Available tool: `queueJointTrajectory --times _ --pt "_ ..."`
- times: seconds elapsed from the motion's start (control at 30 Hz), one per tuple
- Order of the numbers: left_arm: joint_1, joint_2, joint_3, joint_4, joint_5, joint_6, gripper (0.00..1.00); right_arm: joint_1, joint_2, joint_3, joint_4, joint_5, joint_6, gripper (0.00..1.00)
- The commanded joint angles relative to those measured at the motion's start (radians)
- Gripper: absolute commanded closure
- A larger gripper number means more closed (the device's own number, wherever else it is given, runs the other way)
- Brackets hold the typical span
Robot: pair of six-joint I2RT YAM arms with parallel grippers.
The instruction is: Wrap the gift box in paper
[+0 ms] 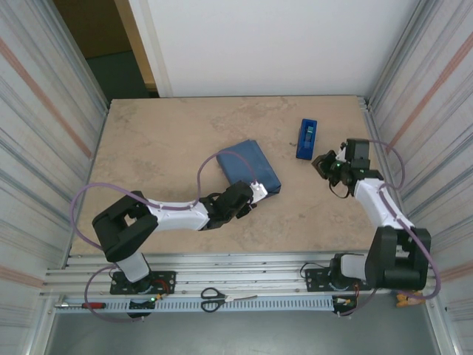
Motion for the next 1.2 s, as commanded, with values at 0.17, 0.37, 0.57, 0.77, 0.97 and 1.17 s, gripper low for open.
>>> queueJointTrajectory --times 0.17,0.37,0.57,0.77,0.97,1.17 --pt "-0.002 0.099 -0.048 -0.19 0.098 -0.058 0.46 -0.07 0.302 0.24 -0.062 -0.078 -0.194 0.86" --pt "-0.001 0.112 -0.038 -0.191 0.107 -0.054 0.47 -0.083 0.482 0.402 -0.077 -0.148 -0.224 0.83" --pt "-0.002 0.119 -0.037 -0.192 0.113 -0.059 0.47 -0.085 0.634 0.534 -0.101 -0.227 -0.236 0.82" --pt "-0.001 0.122 -0.039 -0.193 0.116 -0.064 0.47 -0.085 0.702 0.608 -0.115 -0.244 -0.239 0.8" --pt "-0.002 0.12 -0.038 -0.195 0.118 -0.063 0.47 -0.085 0.739 0.656 -0.157 -0.217 -0.245 0.78" --pt "-0.001 0.124 -0.035 -0.193 0.122 -0.063 0.48 -0.085 0.777 0.683 -0.174 -0.234 -0.245 0.77"
